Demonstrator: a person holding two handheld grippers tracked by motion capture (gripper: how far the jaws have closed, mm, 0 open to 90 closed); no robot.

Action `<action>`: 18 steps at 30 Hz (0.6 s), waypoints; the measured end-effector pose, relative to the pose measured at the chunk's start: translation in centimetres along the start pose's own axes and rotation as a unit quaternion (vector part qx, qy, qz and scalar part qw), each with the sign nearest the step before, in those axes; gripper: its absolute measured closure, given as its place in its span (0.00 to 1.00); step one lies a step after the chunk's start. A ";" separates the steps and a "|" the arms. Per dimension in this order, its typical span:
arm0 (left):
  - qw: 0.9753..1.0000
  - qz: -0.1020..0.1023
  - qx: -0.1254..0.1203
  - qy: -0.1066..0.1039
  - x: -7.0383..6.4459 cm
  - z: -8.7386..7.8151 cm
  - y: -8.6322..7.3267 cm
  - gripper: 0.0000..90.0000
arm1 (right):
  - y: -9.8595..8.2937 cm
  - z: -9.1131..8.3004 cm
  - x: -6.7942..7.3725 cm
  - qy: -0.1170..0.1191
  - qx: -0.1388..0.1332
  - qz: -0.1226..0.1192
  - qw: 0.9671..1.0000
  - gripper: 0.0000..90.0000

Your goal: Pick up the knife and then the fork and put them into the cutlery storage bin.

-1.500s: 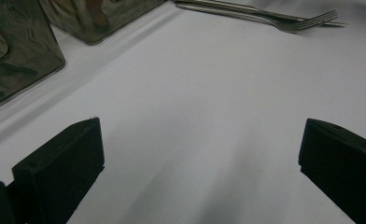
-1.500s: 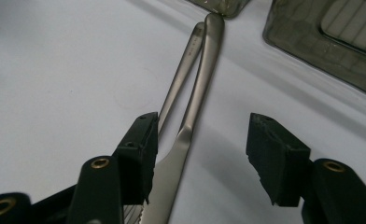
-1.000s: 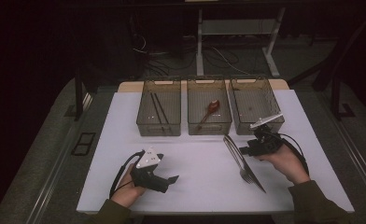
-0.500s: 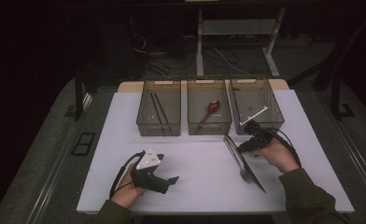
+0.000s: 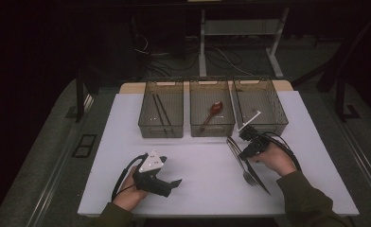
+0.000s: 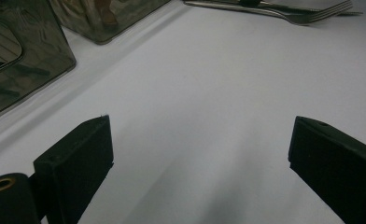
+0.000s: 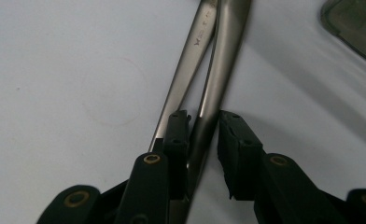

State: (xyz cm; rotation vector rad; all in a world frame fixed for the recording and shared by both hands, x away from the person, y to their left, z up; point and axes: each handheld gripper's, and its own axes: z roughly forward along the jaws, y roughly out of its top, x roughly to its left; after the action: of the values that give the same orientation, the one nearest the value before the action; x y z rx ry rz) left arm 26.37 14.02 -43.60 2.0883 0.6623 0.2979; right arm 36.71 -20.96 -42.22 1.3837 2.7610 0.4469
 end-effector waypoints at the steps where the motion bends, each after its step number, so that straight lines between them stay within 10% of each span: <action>1: 1.000 0.001 0.000 0.000 0.0 0.0 0.0 0.06 | 0.1 0.0 0.1 -0.008 0.002 -0.001 1.000 0.81; 18: 1.000 0.004 0.001 -0.002 -0.1 0.0 0.0 0.06 | 0.0 0.0 0.0 -0.025 0.001 0.009 1.000 0.92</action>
State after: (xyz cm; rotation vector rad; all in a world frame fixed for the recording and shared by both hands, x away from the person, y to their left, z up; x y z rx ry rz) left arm 26.32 13.99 -43.60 2.0937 0.6519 0.2976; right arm 36.70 -20.94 -42.19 1.4019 2.7134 0.4045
